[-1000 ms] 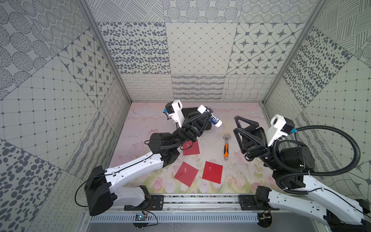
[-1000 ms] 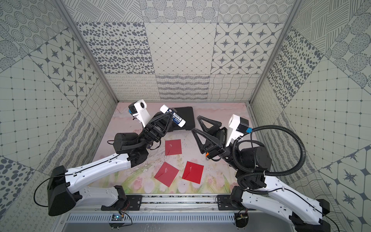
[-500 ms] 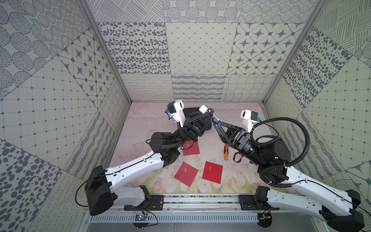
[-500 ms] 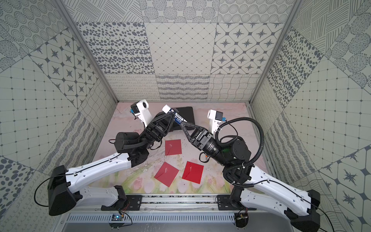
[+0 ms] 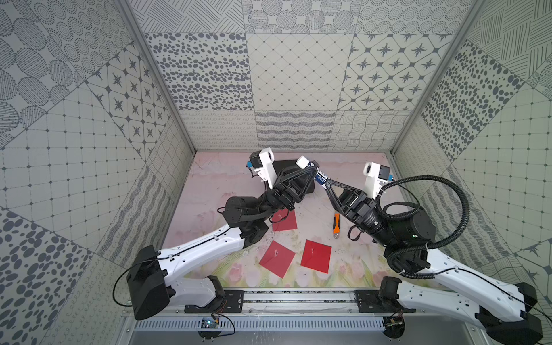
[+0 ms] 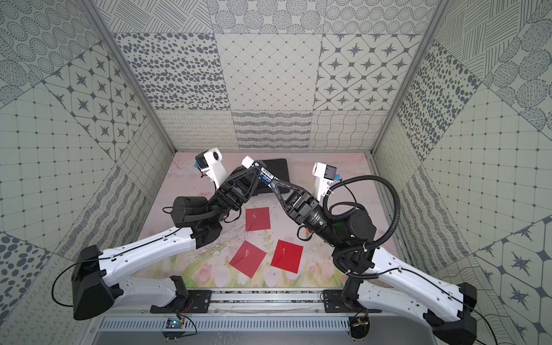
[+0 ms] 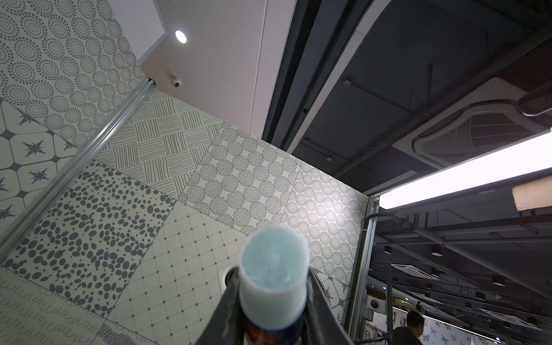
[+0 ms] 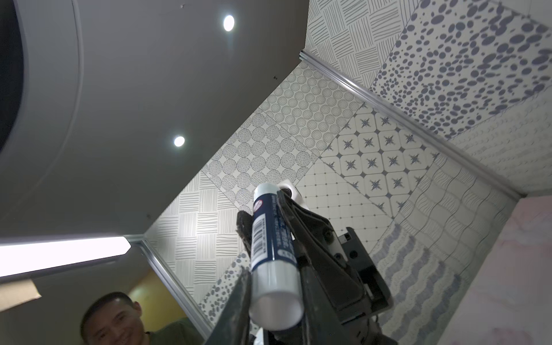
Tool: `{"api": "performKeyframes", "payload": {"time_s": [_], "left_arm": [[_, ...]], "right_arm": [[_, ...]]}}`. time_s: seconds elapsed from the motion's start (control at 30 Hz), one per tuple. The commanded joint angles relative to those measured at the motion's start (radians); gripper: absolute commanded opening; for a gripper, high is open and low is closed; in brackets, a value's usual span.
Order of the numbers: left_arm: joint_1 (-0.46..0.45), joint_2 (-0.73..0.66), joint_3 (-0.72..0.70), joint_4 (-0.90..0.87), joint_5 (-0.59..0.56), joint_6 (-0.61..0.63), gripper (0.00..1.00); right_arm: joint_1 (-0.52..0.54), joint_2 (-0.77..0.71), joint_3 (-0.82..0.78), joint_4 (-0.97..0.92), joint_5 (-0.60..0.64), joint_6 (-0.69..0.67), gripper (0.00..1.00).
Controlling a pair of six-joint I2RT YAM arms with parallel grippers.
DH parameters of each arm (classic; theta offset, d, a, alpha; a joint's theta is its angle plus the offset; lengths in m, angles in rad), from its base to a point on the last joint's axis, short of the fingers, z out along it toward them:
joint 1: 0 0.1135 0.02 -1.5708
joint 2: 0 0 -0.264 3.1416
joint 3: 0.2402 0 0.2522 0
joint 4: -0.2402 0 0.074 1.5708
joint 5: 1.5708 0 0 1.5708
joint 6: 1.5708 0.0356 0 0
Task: Seal the envelope with a glue stick
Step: Screw the glue stick.
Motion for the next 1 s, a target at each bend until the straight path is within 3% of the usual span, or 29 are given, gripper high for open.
{"api": "performKeyframes", "payload": {"time_s": [0.0,0.27,0.33,0.5,0.63,0.9,0.97], "left_arm": [[0.003,0.006,0.016,0.059,0.002,0.007,0.0],[0.003,0.024,0.013,0.076,-0.01,-0.01,0.0],[0.004,0.029,0.014,0.079,-0.011,-0.015,0.0],[0.004,0.035,0.013,0.095,-0.014,-0.025,0.0],[0.004,0.032,0.013,0.096,-0.009,-0.021,0.0],[0.005,0.025,0.008,0.096,-0.006,-0.015,0.0],[0.005,0.024,0.007,0.095,-0.005,-0.012,0.0]], "right_arm": [[-0.003,-0.022,0.024,-0.045,-0.04,-0.503,0.23],[0.007,0.004,0.035,-0.087,-0.323,-1.65,0.28],[0.012,0.004,0.035,-0.078,-0.287,-1.743,0.28],[0.013,-0.006,0.058,-0.075,-0.169,-1.491,0.45],[0.013,-0.007,0.074,-0.056,-0.021,-1.097,0.6],[0.012,-0.012,0.063,-0.088,0.088,-0.341,0.66],[0.013,-0.01,0.066,-0.106,0.091,-0.221,0.66]]}}
